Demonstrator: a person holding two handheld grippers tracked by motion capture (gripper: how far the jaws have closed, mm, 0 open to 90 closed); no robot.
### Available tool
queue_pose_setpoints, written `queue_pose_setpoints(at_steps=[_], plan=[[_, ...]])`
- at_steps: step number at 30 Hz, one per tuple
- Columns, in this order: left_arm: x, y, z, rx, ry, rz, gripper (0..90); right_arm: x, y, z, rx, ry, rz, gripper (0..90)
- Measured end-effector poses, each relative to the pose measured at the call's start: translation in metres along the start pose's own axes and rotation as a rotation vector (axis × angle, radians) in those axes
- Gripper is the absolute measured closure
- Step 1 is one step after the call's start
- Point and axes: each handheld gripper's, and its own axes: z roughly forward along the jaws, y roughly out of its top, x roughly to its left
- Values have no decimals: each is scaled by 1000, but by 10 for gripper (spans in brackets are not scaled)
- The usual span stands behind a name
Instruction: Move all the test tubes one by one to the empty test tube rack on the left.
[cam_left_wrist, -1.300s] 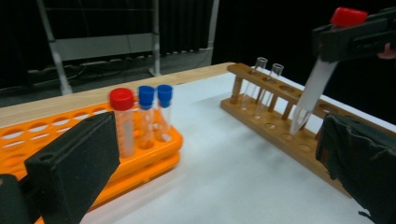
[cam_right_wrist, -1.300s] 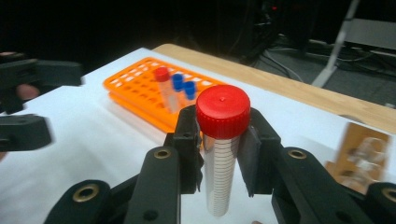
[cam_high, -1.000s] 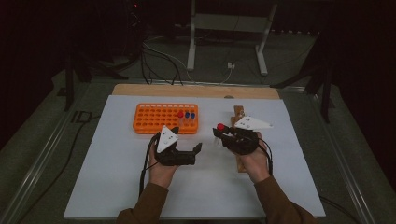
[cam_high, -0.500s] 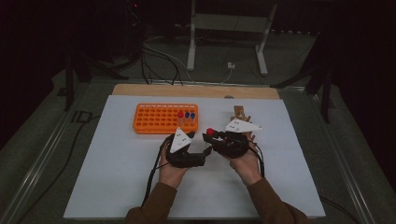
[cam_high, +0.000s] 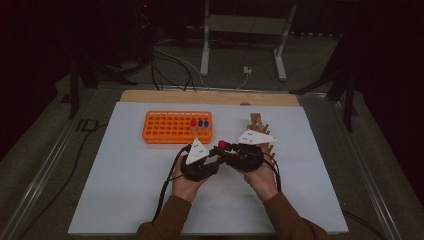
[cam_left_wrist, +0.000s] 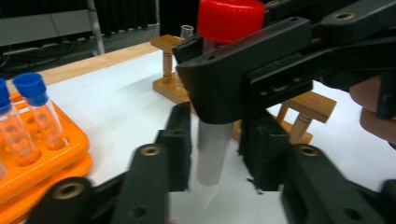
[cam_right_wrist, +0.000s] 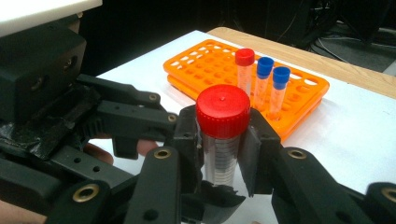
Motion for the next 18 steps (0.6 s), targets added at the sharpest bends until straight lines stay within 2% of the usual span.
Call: queue_pose_setpoints(at_steps=[2, 5, 9, 13, 18], plan=[[-1, 0, -1, -7, 3, 11, 724, 1, 0, 0, 1, 2, -1, 713], [-1, 0, -1, -12, 1, 19, 741, 0, 0, -1, -6, 5, -8, 703], [1, -1, -1, -8, 14, 27, 743, -1, -1, -4, -25, 11, -7, 522], [6, -1, -2, -7, 33, 15, 743, -5, -2, -6, -25, 25, 14, 381], [13, -1, -4, -12, 51, 12, 743, -7, -5, -10, -35, 10, 9, 257]])
